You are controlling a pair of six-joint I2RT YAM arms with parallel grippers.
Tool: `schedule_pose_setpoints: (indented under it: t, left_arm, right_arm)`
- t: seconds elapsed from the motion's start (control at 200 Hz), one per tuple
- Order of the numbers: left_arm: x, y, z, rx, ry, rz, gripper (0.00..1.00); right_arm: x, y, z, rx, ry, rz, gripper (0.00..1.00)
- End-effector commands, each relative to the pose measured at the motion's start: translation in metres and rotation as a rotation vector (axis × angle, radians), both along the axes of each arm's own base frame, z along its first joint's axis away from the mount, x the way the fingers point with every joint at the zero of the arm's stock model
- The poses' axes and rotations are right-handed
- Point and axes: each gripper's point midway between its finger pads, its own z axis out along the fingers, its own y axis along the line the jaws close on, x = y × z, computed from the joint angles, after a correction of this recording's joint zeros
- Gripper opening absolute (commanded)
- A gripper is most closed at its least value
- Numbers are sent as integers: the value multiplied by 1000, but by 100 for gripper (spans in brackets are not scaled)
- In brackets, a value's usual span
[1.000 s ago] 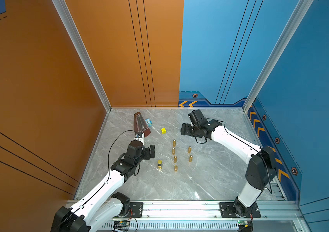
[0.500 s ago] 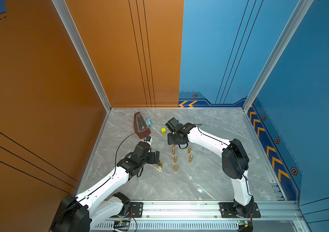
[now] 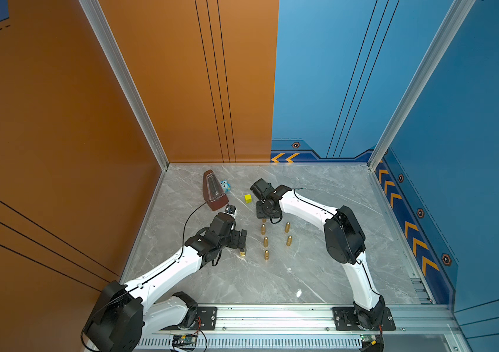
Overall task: Open the lipstick cap
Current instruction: Pick up the lipstick at the center of the board.
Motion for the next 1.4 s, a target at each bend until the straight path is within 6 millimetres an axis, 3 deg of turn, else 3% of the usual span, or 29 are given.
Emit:
schedule_pose_setpoints:
  t: [0.0,0.57,0.806,1.016,1.276,1.371,1.396]
  left_arm:
    - [4,-4,9,12,-17,-11,98]
    - [5,-1,12,18,-30,1,98]
    - [4,0,12,22,-34,2,98]
    - [6,-2,14,35,-40,-21,98]
    - [13,-7,32,53,-92,-60,98]
    - [15,-11,40,42,-109,-70,98]
    - [15,-14,42,35,-110,-85,98]
  right_arm:
    - [2,-3,-5,-33,12,-8,45]
    - [-5,-1,-28,-62,54,0,27]
    - [-3,-2,-24,-70,38,0,20]
    - [-1,-3,-8,-54,17,17,17]
    - [-2,-11,40,1,-36,56,16]
    - [-9,-20,48,6,-28,70,16]
    - [-11,-24,61,22,-44,73,16]
